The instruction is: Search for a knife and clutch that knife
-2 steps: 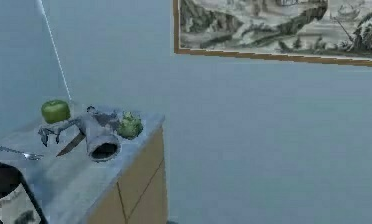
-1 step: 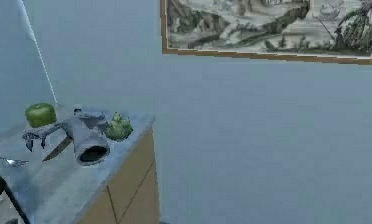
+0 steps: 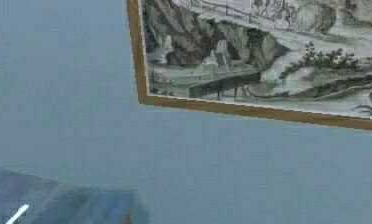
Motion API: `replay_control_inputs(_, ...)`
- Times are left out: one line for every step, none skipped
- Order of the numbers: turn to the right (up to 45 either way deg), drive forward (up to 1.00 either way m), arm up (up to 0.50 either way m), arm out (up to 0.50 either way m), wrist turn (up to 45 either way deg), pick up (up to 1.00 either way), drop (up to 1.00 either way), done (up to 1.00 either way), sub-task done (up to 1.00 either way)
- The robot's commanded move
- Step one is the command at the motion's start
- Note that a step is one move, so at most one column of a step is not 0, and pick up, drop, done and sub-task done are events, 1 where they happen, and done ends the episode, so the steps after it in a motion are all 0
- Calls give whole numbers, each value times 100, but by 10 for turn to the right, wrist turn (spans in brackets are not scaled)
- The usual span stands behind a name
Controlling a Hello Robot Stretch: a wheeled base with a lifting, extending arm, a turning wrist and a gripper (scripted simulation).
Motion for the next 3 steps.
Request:
replay_control_inputs(-450, 0, 0, 0, 0, 0, 0, 0, 0)
replay_control_inputs(-450, 0, 0, 0, 0, 0, 0, 0, 0)
replay_control_inputs(-450, 0, 0, 0, 0, 0, 0, 0, 0)
